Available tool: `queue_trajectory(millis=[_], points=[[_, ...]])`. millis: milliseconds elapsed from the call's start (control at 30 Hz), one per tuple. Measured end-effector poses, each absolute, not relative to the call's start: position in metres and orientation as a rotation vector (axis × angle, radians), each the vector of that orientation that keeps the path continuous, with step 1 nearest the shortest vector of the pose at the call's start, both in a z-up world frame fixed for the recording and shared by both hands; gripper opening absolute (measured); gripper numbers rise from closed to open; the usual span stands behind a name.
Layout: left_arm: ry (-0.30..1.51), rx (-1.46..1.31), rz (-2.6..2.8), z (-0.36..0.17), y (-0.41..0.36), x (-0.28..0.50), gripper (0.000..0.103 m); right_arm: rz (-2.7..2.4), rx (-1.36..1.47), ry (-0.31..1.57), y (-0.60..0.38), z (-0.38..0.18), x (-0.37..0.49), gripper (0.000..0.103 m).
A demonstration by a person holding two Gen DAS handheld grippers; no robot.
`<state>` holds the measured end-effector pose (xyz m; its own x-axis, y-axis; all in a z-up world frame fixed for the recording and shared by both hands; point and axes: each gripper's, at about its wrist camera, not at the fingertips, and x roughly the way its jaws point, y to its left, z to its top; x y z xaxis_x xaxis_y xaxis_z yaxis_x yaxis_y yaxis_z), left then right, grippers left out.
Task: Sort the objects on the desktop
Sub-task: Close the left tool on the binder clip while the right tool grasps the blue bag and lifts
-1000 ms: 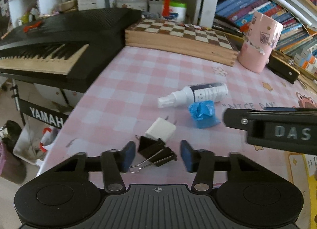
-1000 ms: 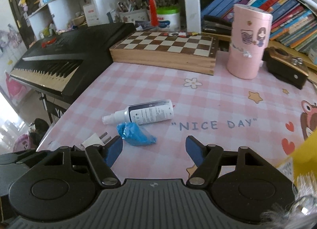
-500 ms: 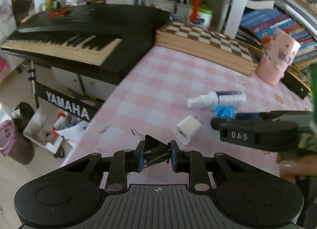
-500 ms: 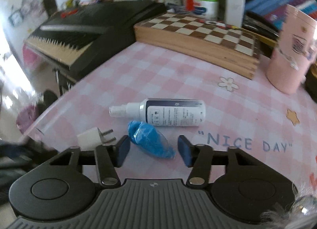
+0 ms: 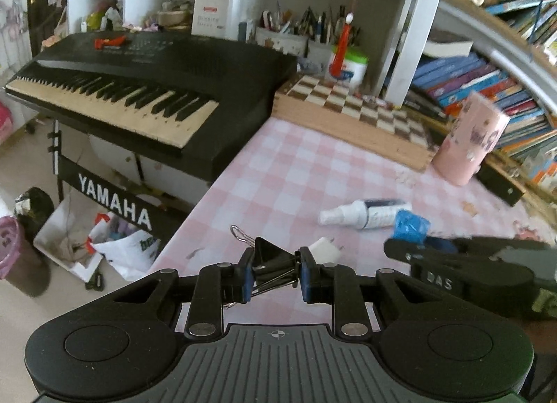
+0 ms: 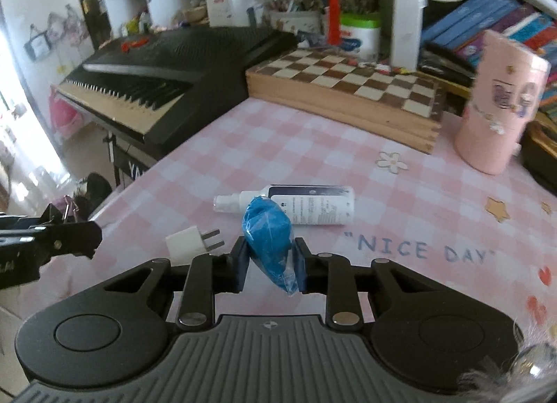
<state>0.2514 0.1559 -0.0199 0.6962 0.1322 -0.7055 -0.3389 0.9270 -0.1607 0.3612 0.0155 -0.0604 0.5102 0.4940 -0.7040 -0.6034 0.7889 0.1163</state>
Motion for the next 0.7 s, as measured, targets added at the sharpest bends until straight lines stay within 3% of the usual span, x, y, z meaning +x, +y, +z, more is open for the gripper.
queue_trajectory(millis=[400, 700], points=[[0.720, -0.255, 0.146, -0.004, 0.157, 0.208, 0.024, 0.528, -0.047, 0.731, -0.014, -0.008, 0.294, 0.024], [0.701, -0.222, 0.049, 0.008, 0.159, 0.158, 0.024, 0.491, 0.013, 0.782, -0.019, -0.004, 0.227, 0.024]])
